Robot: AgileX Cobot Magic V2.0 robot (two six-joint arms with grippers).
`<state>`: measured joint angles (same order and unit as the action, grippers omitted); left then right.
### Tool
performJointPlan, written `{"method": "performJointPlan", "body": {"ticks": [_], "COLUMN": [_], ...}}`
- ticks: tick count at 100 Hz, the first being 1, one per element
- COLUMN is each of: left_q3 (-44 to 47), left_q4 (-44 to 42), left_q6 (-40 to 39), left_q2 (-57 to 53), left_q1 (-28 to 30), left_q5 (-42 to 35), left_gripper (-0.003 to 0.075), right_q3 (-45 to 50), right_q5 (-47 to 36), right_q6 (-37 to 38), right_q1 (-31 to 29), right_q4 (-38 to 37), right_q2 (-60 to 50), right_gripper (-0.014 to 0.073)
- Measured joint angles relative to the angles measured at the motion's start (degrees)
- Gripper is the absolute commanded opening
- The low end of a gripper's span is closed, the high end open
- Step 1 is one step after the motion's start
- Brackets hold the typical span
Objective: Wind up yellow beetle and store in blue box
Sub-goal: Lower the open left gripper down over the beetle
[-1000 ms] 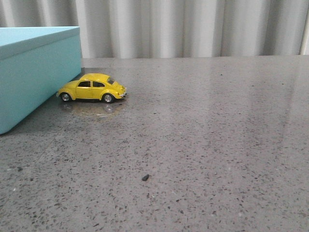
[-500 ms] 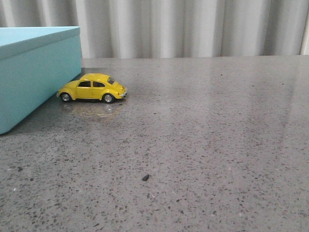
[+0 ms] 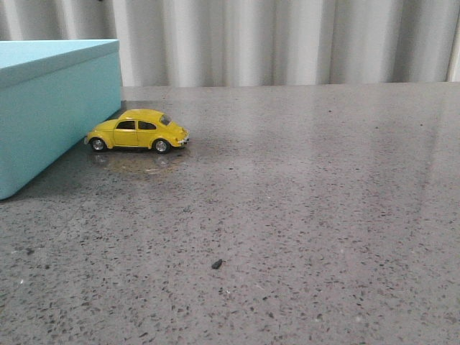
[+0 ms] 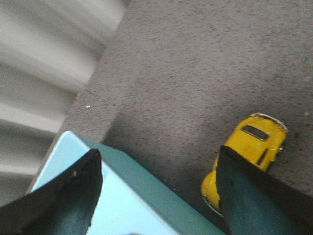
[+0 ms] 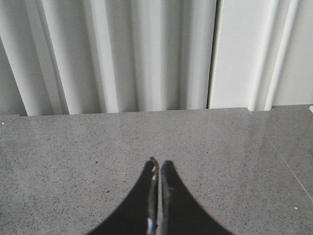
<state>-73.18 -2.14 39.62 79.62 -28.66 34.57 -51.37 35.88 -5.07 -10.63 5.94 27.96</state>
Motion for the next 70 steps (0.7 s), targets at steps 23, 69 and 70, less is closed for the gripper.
{"method": "performJointPlan", "body": {"ticks": [23, 69, 70], "left_q3": [0.0, -2.7, -2.9], "left_q4": [7.1, 7.5, 7.5], "left_q6": [11.2, 16.9, 16.9], "left_q2": [0.0, 7.7, 8.0], "left_q1": [0.0, 0.0, 0.0], "left_q5": [4.2, 4.2, 4.3], "left_gripper": [0.0459, 0.0459, 0.0459], "right_q3": [0.0, 0.1, 0.1], "right_q5": [0.0, -0.2, -0.2], "right_q6": [0.0, 0.0, 0.0], "right_q1": [0.0, 0.0, 0.0], "right_q4": [0.0, 0.0, 0.0], "right_q2": [0.0, 0.0, 0.0], "right_gripper": [-0.0061, -0.0061, -0.0061]}}
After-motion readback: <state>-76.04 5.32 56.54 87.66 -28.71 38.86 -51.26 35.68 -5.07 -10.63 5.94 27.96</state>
